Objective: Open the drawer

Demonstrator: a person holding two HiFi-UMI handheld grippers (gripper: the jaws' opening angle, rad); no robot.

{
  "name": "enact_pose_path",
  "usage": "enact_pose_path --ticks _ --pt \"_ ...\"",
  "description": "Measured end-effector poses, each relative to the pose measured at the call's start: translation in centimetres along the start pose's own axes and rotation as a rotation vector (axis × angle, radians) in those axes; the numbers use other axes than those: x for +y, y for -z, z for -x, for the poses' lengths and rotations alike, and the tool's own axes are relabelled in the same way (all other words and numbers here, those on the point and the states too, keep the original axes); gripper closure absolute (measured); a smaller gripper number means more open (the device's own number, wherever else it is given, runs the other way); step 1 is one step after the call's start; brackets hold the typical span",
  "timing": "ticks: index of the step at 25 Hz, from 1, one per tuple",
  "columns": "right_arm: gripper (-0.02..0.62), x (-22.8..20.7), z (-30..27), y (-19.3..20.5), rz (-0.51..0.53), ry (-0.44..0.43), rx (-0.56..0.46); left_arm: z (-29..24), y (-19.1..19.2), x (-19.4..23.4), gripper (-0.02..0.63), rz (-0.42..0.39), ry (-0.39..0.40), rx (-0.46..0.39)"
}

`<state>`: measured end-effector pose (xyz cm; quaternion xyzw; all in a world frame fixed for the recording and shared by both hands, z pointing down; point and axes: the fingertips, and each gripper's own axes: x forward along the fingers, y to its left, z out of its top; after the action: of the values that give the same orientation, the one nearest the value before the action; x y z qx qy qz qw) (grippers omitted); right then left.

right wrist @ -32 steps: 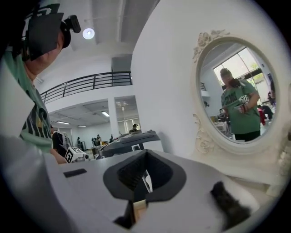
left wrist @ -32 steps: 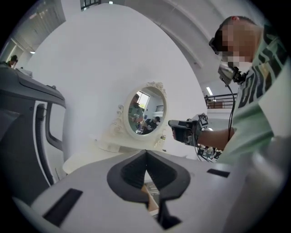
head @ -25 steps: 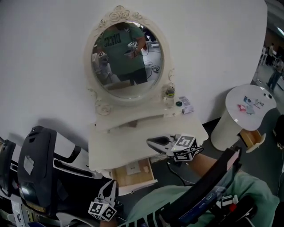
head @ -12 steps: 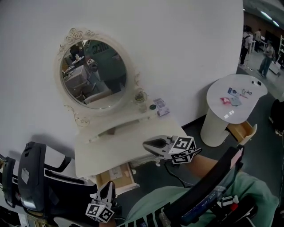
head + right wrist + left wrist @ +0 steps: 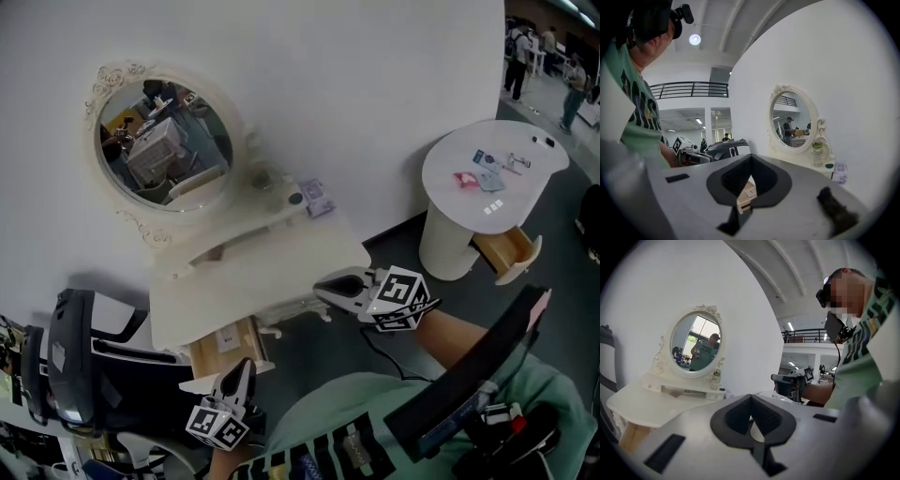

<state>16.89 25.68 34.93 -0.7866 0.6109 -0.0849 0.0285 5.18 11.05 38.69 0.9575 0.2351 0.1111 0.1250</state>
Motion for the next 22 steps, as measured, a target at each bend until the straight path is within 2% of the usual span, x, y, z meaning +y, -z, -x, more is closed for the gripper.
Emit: enact_pose_path --ticks 5,9,17,22 --pt "0.589 1.4 -0.7 -0.1 0.02 0.007 0.009 2.5 -1.9 1.3 0.597 -0.02 -0.018 -0.035" --pt "0.589 4.0 -3.2 -0.3 0.029 0.035 -0.002 5.9 -2.8 3.6 0.597 -0.04 0.004 -0.063" --pt "0.589 11.9 -14.2 -1.2 0.014 0.117 -0.023 17.0 -6.5 13.7 0.597 -0.164 0.033 -0.073" --pt "0.589 14.9 -19.4 -1.7 -0.038 0.149 -0.042 21.5 -6.9 19.1 0.597 -0.133 0.053 -0.079"
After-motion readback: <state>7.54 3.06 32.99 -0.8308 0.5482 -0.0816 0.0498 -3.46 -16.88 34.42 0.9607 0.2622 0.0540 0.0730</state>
